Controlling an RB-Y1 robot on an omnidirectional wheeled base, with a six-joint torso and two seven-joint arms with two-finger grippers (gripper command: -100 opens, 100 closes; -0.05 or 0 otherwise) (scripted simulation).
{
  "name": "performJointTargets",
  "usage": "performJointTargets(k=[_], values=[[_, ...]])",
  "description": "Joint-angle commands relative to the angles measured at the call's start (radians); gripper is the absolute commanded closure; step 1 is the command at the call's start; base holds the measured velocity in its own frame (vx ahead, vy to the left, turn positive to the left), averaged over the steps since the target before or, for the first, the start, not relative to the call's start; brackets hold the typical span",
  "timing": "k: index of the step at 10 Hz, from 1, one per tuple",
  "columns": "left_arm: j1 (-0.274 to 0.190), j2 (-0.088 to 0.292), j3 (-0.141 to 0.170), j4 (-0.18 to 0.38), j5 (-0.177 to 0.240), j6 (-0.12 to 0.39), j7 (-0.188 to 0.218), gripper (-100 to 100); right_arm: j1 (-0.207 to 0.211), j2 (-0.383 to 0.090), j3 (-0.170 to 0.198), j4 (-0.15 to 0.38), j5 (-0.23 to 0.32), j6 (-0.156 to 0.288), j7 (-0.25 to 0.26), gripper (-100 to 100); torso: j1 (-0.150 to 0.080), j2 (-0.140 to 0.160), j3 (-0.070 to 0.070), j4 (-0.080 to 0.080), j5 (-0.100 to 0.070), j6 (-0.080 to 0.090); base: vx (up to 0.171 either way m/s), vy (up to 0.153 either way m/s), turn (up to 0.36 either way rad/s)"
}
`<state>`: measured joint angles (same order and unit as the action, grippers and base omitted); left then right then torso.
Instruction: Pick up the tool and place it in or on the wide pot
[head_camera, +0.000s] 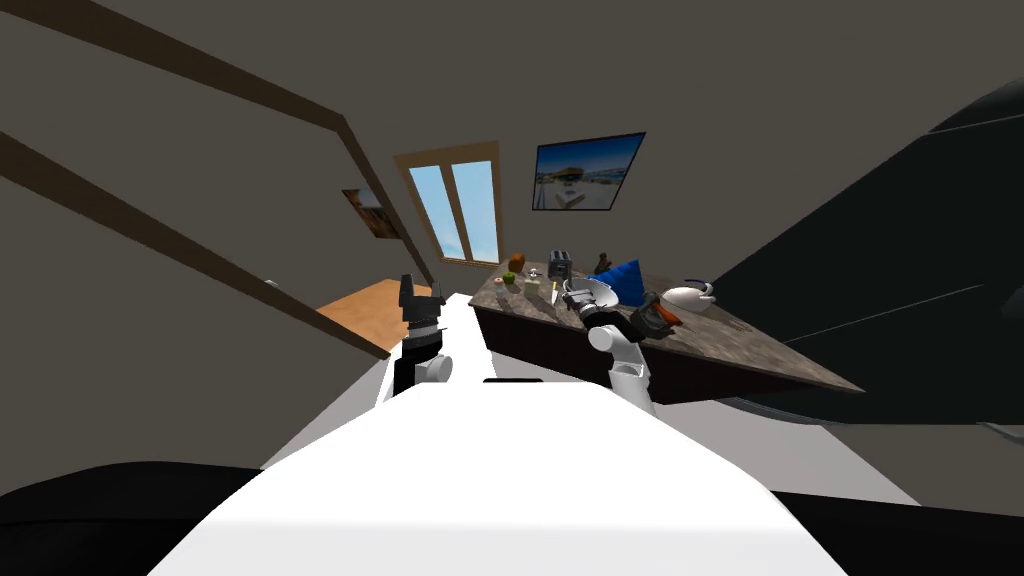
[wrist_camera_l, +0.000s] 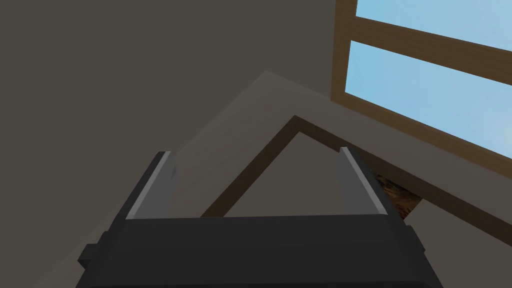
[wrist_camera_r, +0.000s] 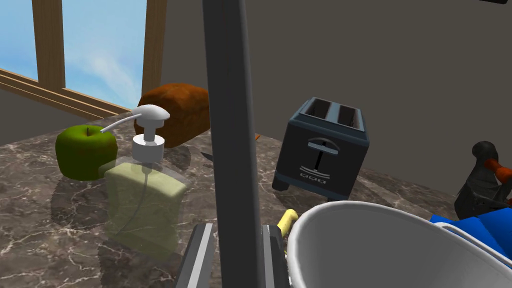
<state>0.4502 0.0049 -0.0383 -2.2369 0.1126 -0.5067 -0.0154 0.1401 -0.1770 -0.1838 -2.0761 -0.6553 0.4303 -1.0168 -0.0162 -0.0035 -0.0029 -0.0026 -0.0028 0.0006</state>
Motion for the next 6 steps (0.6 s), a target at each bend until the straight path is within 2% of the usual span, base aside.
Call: performJointTargets(k=[1,3,6], values=[[0.0,0.0,0.0,0.0,0.0,0.0,0.0,0,-0.023,-0.002,-0.044,-0.001,-0.005,0.041,-0.034,100,0.0,0.0,0.0,0.0,0.0,0.0,0.034,-0.18,0.175],[0.0,0.0,0.0,0.0,0.0,0.0,0.0,0,-0.043,-0.01,-0.08,0.0,-0.014,0.071,-0.056,100,-0.002,-0.005,-0.003,-0.001,-0.001,0.0,0.032,-0.146,0.107],[0.0,0.0,0.0,0.0,0.0,0.0,0.0,0,-0.077,-0.025,-0.137,0.002,-0.03,0.12,-0.089,100,-0.021,-0.017,-0.007,0.002,-0.002,0.008,0.031,-0.142,0.102]])
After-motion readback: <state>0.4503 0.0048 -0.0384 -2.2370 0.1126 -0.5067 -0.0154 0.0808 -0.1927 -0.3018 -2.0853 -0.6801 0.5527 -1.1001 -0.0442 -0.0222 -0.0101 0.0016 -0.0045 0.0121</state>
